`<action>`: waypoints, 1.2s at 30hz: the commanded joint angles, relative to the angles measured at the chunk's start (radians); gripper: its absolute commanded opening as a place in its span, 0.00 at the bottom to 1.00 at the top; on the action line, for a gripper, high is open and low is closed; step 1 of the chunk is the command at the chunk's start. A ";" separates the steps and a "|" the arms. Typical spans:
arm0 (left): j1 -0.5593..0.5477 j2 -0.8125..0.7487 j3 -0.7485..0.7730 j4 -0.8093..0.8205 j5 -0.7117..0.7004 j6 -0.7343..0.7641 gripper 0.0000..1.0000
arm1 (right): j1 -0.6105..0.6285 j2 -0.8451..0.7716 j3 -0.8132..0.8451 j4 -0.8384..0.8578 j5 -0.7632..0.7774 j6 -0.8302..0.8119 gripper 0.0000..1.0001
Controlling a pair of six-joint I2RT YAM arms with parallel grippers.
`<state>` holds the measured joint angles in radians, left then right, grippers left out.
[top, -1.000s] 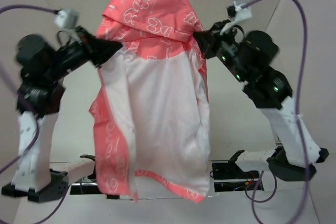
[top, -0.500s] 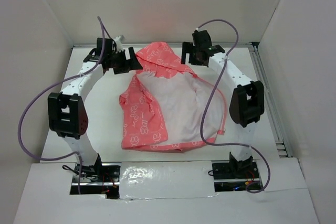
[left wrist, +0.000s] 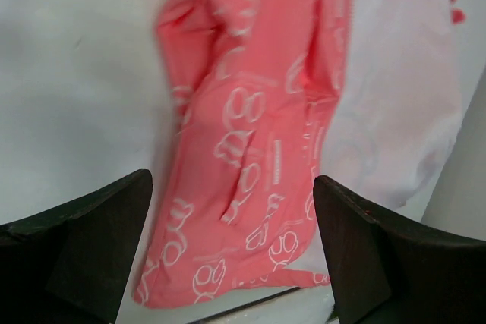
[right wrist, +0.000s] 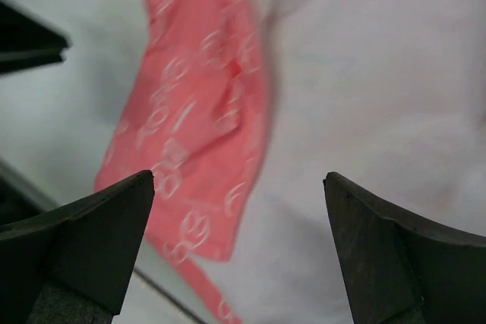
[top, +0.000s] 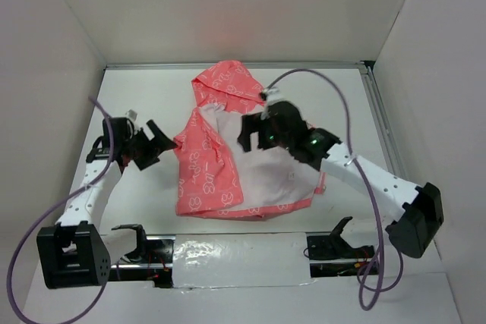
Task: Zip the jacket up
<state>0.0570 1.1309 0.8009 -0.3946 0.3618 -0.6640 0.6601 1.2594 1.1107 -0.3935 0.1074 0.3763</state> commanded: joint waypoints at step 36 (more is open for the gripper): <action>0.389 -0.088 -0.112 0.000 0.178 -0.103 0.99 | 0.550 0.928 0.571 -0.174 0.092 0.230 0.00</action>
<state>0.4473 1.0740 0.6998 -0.4267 0.4961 -0.7872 1.2568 2.2288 1.7206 -0.5461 0.2024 0.5800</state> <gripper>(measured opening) 0.993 0.010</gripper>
